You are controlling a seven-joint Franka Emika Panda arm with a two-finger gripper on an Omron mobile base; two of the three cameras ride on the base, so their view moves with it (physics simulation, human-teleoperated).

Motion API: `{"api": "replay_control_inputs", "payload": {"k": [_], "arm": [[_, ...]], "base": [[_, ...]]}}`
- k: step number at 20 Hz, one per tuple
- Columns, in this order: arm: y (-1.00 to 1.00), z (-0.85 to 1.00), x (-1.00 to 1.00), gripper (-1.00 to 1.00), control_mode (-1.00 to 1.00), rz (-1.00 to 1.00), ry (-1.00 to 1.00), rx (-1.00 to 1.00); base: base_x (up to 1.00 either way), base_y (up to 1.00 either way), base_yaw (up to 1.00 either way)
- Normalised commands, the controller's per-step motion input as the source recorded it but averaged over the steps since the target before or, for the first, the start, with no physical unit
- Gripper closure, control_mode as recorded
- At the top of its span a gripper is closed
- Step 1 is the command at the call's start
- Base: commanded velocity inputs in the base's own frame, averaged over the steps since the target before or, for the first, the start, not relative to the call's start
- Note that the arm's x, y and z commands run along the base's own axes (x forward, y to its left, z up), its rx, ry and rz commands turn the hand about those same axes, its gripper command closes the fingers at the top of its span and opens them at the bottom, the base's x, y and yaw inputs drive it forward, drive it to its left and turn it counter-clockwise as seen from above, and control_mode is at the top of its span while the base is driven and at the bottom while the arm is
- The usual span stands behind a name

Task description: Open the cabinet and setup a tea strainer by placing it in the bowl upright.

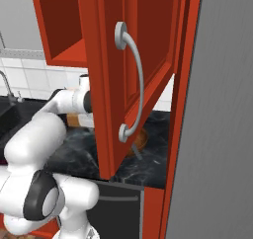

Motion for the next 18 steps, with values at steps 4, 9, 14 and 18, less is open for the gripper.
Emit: {"api": "replay_control_inputs", "payload": {"k": [4, 9, 14, 18], "arm": [[0.23, 0.55, -0.72, -1.00, -1.00, 0.04, -0.02, 0.06], [0.24, 0.61, -0.76, -1.00, -1.00, 0.06, -0.05, 0.02], [0.18, 0.64, -0.64, -1.00, -1.00, 0.05, -0.03, 0.04], [0.12, 0.59, -0.42, -1.00, -1.00, 0.07, -0.07, 0.20]], "base": [[0.00, 0.00, 0.00], [0.00, 0.00, 0.00], [0.00, 0.00, 0.00], [0.00, 0.00, 0.00]]}}
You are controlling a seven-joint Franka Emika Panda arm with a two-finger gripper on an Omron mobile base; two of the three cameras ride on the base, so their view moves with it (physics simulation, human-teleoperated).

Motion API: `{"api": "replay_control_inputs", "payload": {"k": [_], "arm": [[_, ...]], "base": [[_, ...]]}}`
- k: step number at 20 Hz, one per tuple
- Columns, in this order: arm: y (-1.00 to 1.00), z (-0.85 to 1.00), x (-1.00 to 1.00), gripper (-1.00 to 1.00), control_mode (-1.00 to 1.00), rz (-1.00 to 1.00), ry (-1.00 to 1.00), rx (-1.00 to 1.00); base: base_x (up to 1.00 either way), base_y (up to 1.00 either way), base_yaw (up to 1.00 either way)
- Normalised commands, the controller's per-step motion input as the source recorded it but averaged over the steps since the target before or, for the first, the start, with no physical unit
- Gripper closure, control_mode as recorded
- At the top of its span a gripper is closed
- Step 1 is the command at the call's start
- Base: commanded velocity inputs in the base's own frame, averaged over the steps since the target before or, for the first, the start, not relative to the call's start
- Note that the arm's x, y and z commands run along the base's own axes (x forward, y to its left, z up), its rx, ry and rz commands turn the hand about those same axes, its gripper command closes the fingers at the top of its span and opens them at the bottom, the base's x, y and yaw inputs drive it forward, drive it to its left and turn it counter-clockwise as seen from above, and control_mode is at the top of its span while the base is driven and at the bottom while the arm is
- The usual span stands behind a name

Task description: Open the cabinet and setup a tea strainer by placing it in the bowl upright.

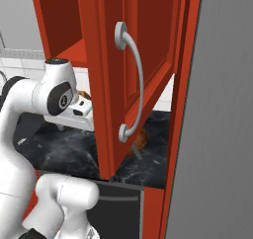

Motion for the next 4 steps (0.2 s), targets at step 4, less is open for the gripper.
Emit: {"api": "replay_control_inputs", "payload": {"k": [4], "arm": [[0.10, 0.37, -0.23, -1.00, -1.00, 0.02, 0.00, 0.05]], "base": [[0.00, 0.00, 0.00]]}}
